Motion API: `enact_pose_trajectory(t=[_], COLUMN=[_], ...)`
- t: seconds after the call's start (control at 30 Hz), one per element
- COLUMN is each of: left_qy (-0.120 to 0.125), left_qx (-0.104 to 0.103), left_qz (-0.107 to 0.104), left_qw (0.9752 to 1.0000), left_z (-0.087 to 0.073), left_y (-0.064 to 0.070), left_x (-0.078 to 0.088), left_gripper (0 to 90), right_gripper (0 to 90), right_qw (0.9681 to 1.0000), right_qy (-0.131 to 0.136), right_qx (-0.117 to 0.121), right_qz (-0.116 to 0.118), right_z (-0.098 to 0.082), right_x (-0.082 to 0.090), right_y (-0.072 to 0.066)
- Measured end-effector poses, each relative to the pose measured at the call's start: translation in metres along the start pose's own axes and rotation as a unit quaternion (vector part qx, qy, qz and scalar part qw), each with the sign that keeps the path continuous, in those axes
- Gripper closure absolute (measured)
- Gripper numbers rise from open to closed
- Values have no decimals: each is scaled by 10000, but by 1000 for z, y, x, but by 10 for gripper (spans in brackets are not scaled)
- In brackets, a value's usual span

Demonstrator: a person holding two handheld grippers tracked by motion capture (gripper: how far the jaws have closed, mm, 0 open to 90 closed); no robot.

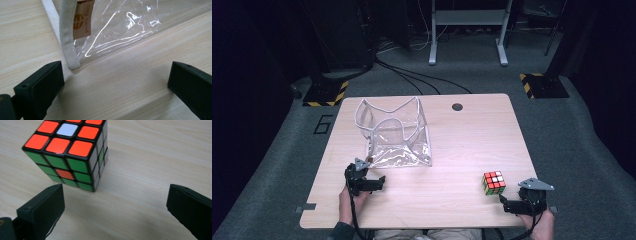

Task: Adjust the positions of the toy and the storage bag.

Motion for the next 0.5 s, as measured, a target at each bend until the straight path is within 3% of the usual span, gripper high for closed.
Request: enact_pose_trajectory(t=[0.5], left_qy=[-28], left_qx=[9], left_qz=[-23], left_qw=[10000], left_z=[0], left_y=[1], left_x=[0], left_gripper=[4], right_gripper=[14], right_qw=[9997], right_qy=[39], right_qx=[22], right_qz=[250], right_z=[12], right_x=[-2], right_y=[-24])
Point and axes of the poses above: each handheld gripper's, and its own axes: x roughly backward along the jaws, z roughly out of its top, y roughly to its right, the point moved 2 cm from there along -x, roughly forward along the jaws, and after that the axes turned 7 degrees about z, right-handed, at the moved point
